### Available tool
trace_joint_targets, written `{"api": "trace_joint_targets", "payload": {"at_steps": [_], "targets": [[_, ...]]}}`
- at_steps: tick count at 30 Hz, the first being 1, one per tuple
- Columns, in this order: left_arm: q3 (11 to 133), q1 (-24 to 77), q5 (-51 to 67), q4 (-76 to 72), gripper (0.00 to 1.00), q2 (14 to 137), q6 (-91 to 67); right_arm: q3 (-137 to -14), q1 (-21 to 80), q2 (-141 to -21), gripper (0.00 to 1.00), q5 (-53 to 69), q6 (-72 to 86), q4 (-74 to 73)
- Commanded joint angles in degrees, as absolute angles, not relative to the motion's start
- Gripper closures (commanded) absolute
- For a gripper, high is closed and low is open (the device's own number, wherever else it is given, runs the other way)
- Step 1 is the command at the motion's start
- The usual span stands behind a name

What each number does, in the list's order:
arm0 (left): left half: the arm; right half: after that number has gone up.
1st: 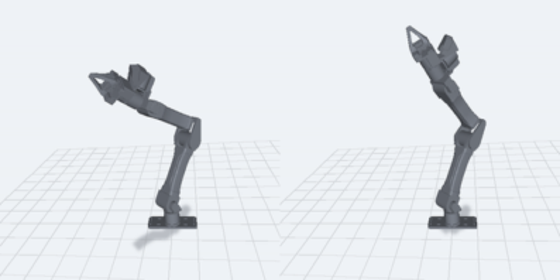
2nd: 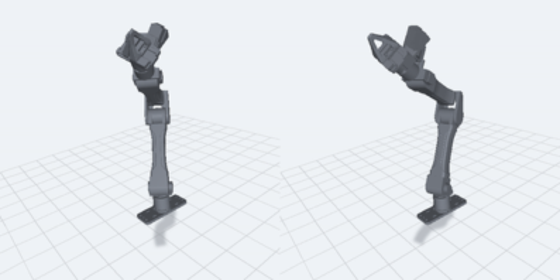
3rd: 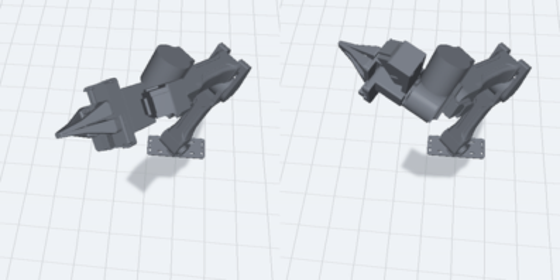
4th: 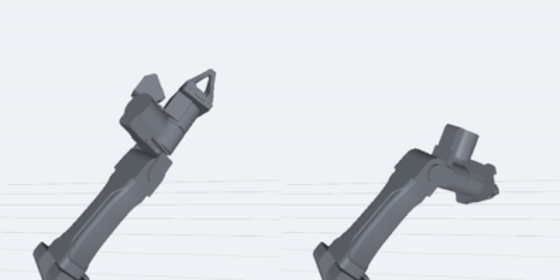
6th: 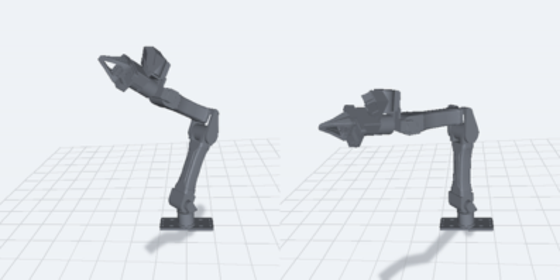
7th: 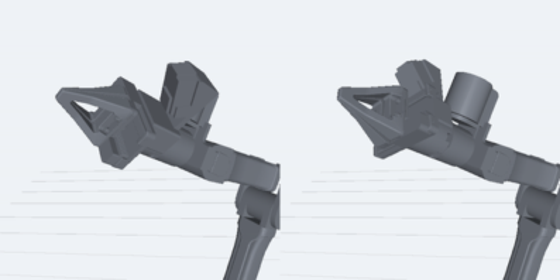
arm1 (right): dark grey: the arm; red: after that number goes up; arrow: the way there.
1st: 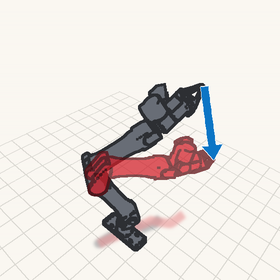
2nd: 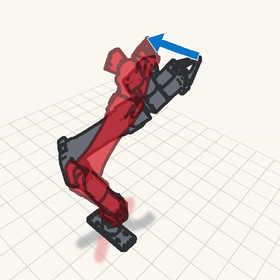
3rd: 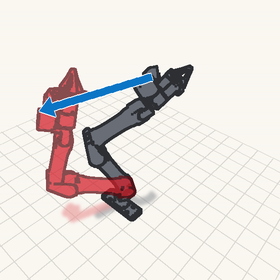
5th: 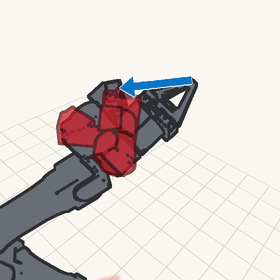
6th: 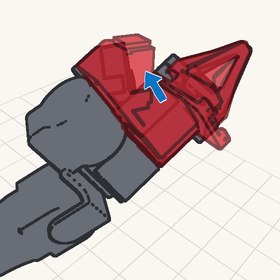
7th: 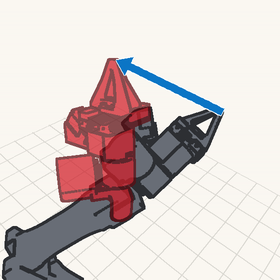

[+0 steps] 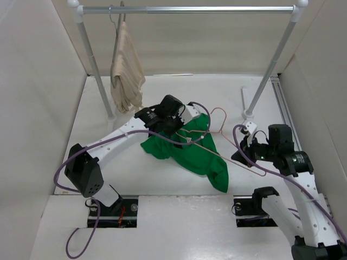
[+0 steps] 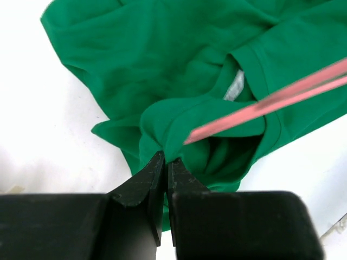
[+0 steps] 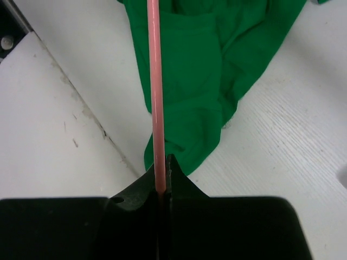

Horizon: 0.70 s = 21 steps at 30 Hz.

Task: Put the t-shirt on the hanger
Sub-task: Place tshirt on hanger

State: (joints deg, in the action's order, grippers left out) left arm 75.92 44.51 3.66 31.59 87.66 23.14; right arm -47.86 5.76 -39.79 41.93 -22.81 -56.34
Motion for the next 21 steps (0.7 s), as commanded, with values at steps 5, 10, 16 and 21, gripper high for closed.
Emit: {"api": "trace_joint_targets", "payload": {"at_steps": [5, 10, 16, 21], "targets": [[79.71, 45.44, 4.67, 30.41, 1.0, 85.77, 23.47, -47.11, 22.13, -43.15, 1.0, 37.89, -12.85, -38.15], [81.56, 45.44, 2.81, 30.41, 1.0, 86.84, 23.99, -44.39, 34.08, -43.77, 1.0, 32.1, -6.78, -30.26], [79.29, 45.44, -2.54, 29.79, 1.0, 85.78, 25.58, -39.21, 39.64, -43.25, 1.0, 29.98, -1.06, -24.52], [75.33, 45.44, -9.92, 28.04, 1.0, 83.23, 26.1, -38.67, 39.64, -36.66, 1.0, 27.95, 0.26, -30.05]]}}
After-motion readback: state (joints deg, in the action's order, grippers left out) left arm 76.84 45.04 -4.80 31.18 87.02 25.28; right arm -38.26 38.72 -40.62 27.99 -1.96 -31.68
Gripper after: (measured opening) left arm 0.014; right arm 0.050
